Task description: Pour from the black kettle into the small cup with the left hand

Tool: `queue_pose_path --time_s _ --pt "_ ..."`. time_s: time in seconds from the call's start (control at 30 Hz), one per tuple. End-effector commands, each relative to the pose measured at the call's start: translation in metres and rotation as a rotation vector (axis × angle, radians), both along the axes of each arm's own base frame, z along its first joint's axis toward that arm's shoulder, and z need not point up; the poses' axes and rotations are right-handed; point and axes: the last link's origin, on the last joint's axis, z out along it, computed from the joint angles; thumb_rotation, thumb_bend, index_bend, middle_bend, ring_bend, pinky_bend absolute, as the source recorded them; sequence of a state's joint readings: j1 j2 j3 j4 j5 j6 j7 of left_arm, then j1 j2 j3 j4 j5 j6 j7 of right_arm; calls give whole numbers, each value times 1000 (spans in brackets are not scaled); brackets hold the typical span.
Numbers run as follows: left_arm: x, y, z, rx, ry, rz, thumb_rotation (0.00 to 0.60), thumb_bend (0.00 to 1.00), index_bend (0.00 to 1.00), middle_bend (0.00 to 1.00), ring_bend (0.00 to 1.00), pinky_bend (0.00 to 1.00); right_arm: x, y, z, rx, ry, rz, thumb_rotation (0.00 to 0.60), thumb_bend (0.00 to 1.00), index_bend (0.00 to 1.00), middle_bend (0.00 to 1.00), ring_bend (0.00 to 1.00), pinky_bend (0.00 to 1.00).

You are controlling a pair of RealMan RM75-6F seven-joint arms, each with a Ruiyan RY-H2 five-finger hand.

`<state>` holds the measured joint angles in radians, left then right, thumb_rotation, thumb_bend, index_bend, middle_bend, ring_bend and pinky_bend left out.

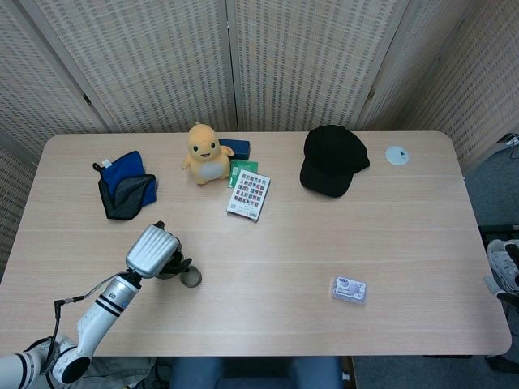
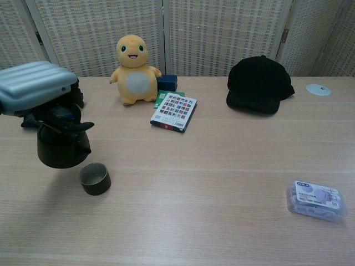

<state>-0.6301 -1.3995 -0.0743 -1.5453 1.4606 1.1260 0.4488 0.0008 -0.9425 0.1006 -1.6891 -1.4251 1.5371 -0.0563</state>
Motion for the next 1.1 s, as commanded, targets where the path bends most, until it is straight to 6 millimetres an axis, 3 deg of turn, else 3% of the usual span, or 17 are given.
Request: queue_pose_path --time_s 0.03,0.97,1.1 --pt "0 0 -1 1 4 -5 343 345 1000 1000 958 486 0 0 0 0 0 -1 600 170 381 384 315 383" --pt "-5 -8 -13 86 151 -139 349 346 1000 1000 959 486 -4 3 1 -4 -2 -22 600 170 381 384 315 384" --pt "-5 -9 -15 87 164 -149 411 353 1000 1000 958 487 -5 4 0 -4 -4 -26 600 170 381 384 314 383"
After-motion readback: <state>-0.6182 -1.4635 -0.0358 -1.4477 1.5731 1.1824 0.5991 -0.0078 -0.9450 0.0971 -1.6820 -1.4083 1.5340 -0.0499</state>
